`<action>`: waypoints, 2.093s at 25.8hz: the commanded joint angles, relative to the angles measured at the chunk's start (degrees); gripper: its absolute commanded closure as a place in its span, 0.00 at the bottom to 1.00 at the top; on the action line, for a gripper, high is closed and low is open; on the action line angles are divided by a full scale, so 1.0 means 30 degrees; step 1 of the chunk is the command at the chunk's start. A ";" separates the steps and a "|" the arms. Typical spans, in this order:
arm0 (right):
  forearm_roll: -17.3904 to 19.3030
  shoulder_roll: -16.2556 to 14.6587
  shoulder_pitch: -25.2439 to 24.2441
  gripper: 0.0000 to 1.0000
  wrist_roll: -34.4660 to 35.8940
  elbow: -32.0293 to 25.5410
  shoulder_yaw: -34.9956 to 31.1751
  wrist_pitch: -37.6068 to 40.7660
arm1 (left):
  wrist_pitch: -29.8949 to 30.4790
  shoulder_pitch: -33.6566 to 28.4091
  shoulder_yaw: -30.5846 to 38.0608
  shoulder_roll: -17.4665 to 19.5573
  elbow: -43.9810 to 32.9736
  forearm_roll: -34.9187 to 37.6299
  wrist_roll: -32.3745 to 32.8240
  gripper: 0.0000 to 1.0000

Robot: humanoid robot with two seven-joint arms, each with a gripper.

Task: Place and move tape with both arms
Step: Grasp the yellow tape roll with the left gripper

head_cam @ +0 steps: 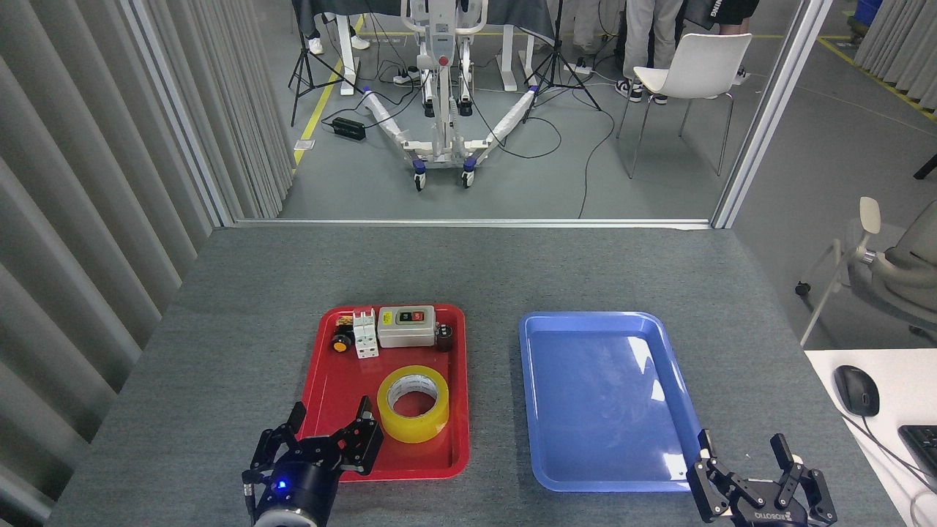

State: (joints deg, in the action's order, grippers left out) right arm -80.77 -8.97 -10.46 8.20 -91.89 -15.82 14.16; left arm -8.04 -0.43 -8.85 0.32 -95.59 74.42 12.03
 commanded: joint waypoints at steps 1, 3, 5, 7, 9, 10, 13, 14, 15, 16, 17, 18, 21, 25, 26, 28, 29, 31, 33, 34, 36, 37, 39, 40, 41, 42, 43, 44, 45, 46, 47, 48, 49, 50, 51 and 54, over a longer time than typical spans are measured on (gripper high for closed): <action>0.0000 0.0000 0.0000 0.00 -0.0040 0.0015 0.0000 -0.0002 | -0.0600 0.1843 -0.0830 0.0012 0.1658 -0.0079 0.1821 0.00; 0.0000 0.0000 -0.0030 0.00 -0.0040 0.0015 0.0000 -0.0002 | -0.1010 0.2781 -0.1182 0.0012 0.2449 -0.0138 0.2905 0.00; 0.0000 0.0000 -0.0029 0.00 -0.0040 0.0015 0.0000 -0.0002 | -0.1538 0.3747 -0.1621 0.0012 0.3093 -0.0343 0.4573 0.00; 0.0000 0.0000 -0.0030 0.00 -0.0040 0.0044 0.0000 -0.0002 | -0.2240 0.4831 -0.2002 0.0012 0.4030 -0.0489 0.6653 0.00; 0.0000 0.0000 -0.0030 0.00 -0.0040 0.0103 0.0000 -0.0002 | -0.3061 0.5944 -0.2354 0.0012 0.5319 -0.0548 0.8207 0.00; 0.0029 0.0000 -0.0030 0.00 -0.0040 0.0103 0.0000 -0.0002 | -0.3442 0.6472 -0.2617 0.0041 0.6022 -0.0548 0.8646 0.00; 0.0029 0.0000 -0.0059 0.00 -0.0040 0.0161 0.0000 -0.0002 | -0.4379 0.7819 -0.3409 0.0070 0.7721 -0.0548 0.8969 0.00; 0.0029 0.0000 -0.0059 0.00 -0.0040 0.0162 0.0029 -0.0002 | -0.4585 0.8171 -0.3555 0.0070 0.8132 -0.0577 0.8998 0.00; 0.0000 0.0000 -0.0059 0.00 -0.0040 0.0162 0.0000 -0.0002 | -0.4731 0.8464 -0.3643 0.0070 0.8512 -0.0577 0.8998 0.00; 0.0029 0.0000 -0.0059 0.00 -0.0040 0.0162 0.0000 -0.0031 | -0.4760 0.8728 -0.3701 0.0070 0.8835 -0.0577 0.9027 0.00; 0.0000 0.0000 -0.0030 0.00 -0.0040 0.0162 0.0000 -0.0090 | -0.4760 0.9021 -0.3848 0.0070 0.9187 -0.0606 0.9028 0.00; 0.0000 0.0000 -0.0030 0.00 -0.0040 0.0162 -0.0029 -0.0119 | -0.4760 0.9285 -0.3994 0.0070 0.9538 -0.0607 0.9028 0.00; 0.0029 0.0000 -0.0030 0.00 -0.0069 0.0162 -0.0029 -0.0120 | -0.4760 1.0046 -0.4463 0.0070 1.0564 -0.0811 0.9174 0.00; 0.0029 0.0000 -0.0059 0.00 -0.0040 0.0162 0.0000 -0.0119 | -0.4848 1.0779 -0.4814 0.0041 1.1179 -0.1398 1.1371 0.00; 0.0029 0.0000 -0.0059 0.00 -0.0040 0.0162 0.0000 -0.0119 | -0.4907 1.0955 -0.4903 0.0041 1.1384 -0.1456 1.1957 0.00; 0.0029 0.0000 -0.0059 0.00 -0.0040 0.0162 0.0000 -0.0119 | -0.5259 1.1248 -0.5137 -0.0047 1.1882 -0.1456 1.2895 0.00; 0.0000 0.0000 -0.0059 0.00 -0.0040 0.0162 0.0000 -0.0119 | -0.5288 1.1394 -0.5313 -0.0076 1.2204 -0.1485 1.3129 0.00; 0.0029 0.0000 -0.0030 0.00 -0.0040 0.0162 0.0000 -0.0119 | -0.5288 1.1629 -0.5547 -0.0076 1.2732 -0.1573 1.3276 0.00; 0.0029 0.0000 -0.0030 0.00 -0.0069 0.0162 0.0000 -0.0119 | -0.5288 1.1922 -0.5694 -0.0076 1.3201 -0.2013 1.3246 0.00; 0.0029 0.0000 -0.0030 0.00 -0.0069 0.0162 0.0000 -0.0119 | -0.5288 1.2009 -0.5752 -0.0076 1.3435 -0.2305 1.3276 0.00; 0.0029 -0.0029 -0.0030 0.00 -0.0069 0.0162 0.0000 -0.0119 | -0.5288 1.2215 -0.5928 -0.0076 1.3903 -0.2774 1.3246 0.00; 0.0000 -0.0029 -0.0030 0.00 -0.0040 0.0162 0.0000 -0.0119 | -0.5288 1.2302 -0.6045 -0.0134 1.4108 -0.2804 1.3246 0.00; 0.0029 -0.0029 -0.0030 0.00 -0.0040 0.0162 0.0000 -0.0119 | -0.5259 1.2361 -0.6133 -0.0135 1.4343 -0.2833 1.3217 0.00; 0.0029 -0.0029 -0.0030 0.00 -0.0069 0.0162 0.0000 -0.0119 | -0.5259 1.2361 -0.6133 -0.0135 1.4372 -0.2833 1.3217 0.00; 0.0029 -0.0029 -0.0030 0.00 -0.0069 0.0162 0.0000 -0.0119 | -0.5259 1.2361 -0.6133 -0.0135 1.4402 -0.2833 1.3217 0.00; 0.0029 -0.0029 -0.0030 0.00 -0.0069 0.0162 0.0000 -0.0119 | -0.5259 1.2361 -0.6133 -0.0135 1.4519 -0.2833 1.3188 0.00; 0.0000 -0.0029 -0.0030 0.00 -0.0069 0.0162 0.0000 -0.0119 | -0.5229 1.2361 -0.6133 -0.0135 1.4607 -0.2833 1.3159 0.00; 0.0000 -0.0029 -0.0030 0.00 -0.0069 0.0162 -0.0029 -0.0119 | -0.5200 1.2361 -0.6133 -0.0164 1.4607 -0.2833 1.3100 0.00; 0.0000 -0.0058 -0.0030 0.00 -0.0069 0.0162 -0.0059 -0.0119 | -0.5200 1.2361 -0.6162 -0.0194 1.4607 -0.2833 1.3071 0.00; 0.0029 -0.0058 -0.0030 0.00 -0.0069 0.0162 -0.0117 -0.0149 | -0.5200 1.2361 -0.6162 -0.0194 1.4607 -0.2892 1.3071 0.00; 0.0000 -0.0029 0.0000 0.00 -0.0069 0.0162 -0.0146 -0.0149 | -0.5200 1.2361 -0.6221 -0.0223 1.4636 -0.2921 1.3012 0.01; 0.0029 -0.0029 0.0000 0.00 -0.0069 0.0162 -0.0146 -0.0149 | -0.5200 1.2361 -0.6309 -0.0223 1.4636 -0.2921 1.2924 0.05; 0.0029 -0.0029 0.0000 0.00 -0.0069 0.0162 -0.0146 -0.0149 | -0.5200 1.2361 -0.6397 -0.0223 1.4636 -0.2921 1.2807 0.16; 0.0000 -0.0058 0.0029 0.00 -0.0069 0.0162 -0.0146 -0.0178 | -0.5200 1.2361 -0.6426 -0.0252 1.4636 -0.2921 1.2748 0.27; 0.0000 -0.0029 0.0029 0.00 -0.0069 0.0162 -0.0146 -0.0178 | -0.5200 1.2361 -0.6426 -0.0252 1.4636 -0.2921 1.2719 0.32; 0.0029 -0.0029 0.0029 0.00 -0.0069 0.0162 -0.0117 -0.0178 | -0.5200 1.2361 -0.6426 -0.0252 1.4665 -0.2921 1.2719 0.49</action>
State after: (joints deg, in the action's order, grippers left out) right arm -80.73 -9.08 -10.40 7.83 -91.41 -16.19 13.63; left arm -23.60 36.65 -28.04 -0.41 -51.65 65.67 50.31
